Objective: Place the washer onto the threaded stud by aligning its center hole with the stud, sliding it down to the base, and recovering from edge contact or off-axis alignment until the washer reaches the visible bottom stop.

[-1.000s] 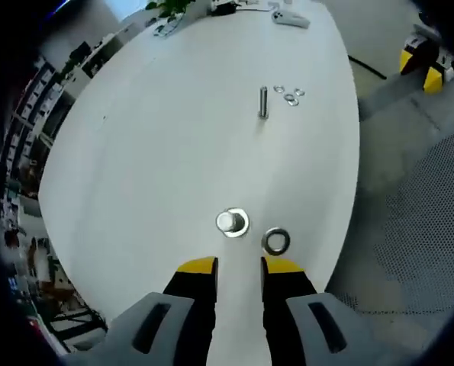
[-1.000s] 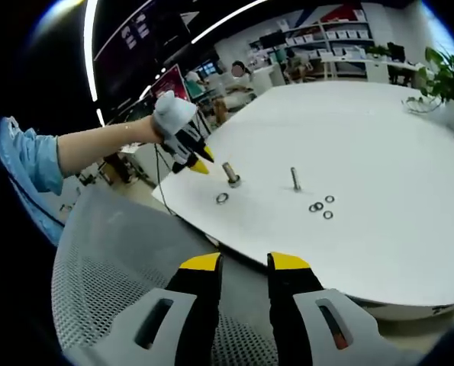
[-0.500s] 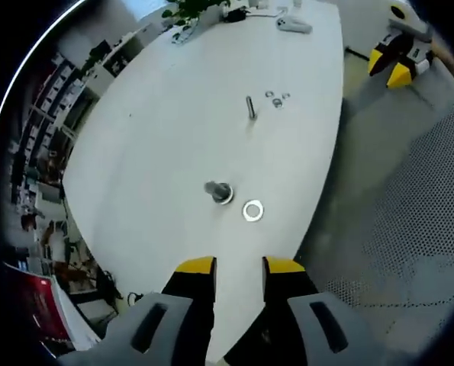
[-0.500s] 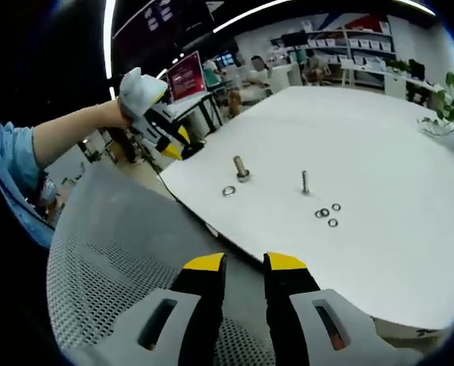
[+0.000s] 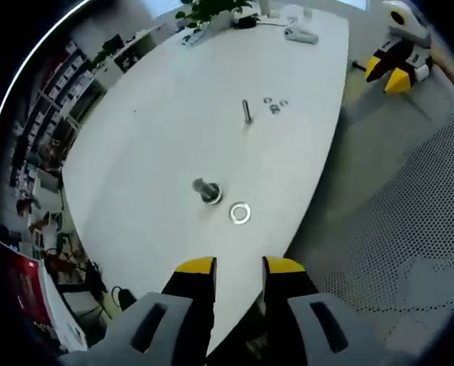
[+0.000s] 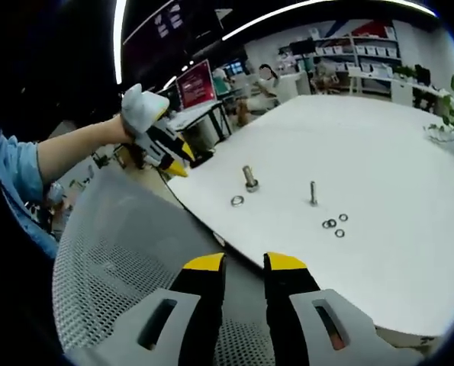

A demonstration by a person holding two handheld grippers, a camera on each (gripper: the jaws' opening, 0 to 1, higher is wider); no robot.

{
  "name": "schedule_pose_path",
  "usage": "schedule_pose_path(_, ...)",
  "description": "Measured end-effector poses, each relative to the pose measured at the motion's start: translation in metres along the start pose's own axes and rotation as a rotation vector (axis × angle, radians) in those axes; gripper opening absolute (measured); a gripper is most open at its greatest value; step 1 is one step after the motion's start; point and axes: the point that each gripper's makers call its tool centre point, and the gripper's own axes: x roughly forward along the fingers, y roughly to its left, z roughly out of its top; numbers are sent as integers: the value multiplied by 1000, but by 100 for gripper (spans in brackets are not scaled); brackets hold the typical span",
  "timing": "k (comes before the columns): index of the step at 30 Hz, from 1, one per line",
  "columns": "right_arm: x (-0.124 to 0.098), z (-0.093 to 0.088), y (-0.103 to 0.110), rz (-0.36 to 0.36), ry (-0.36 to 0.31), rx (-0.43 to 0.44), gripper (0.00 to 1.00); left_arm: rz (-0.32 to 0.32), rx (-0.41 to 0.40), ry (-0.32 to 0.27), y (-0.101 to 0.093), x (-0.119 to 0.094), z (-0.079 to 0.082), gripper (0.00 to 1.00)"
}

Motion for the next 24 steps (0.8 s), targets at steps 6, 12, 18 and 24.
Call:
schedule_pose_path(6, 0, 0, 1, 8, -6, 7, 23, -35, -7, -50, 18, -1, 5, 22)
schedule_pose_path(12, 1, -6, 0, 1, 34, 25, 23, -63, 20, -61, 42, 7, 8, 22)
schedule_pose_path(18, 1, -10, -3, -13, 53, 64, 23, -103, 56, -108, 53, 25, 20, 22)
schedule_pose_path(24, -3, -1, -17, -90, -26, 104, 23, -142, 82, -121, 56, 44, 27, 22)
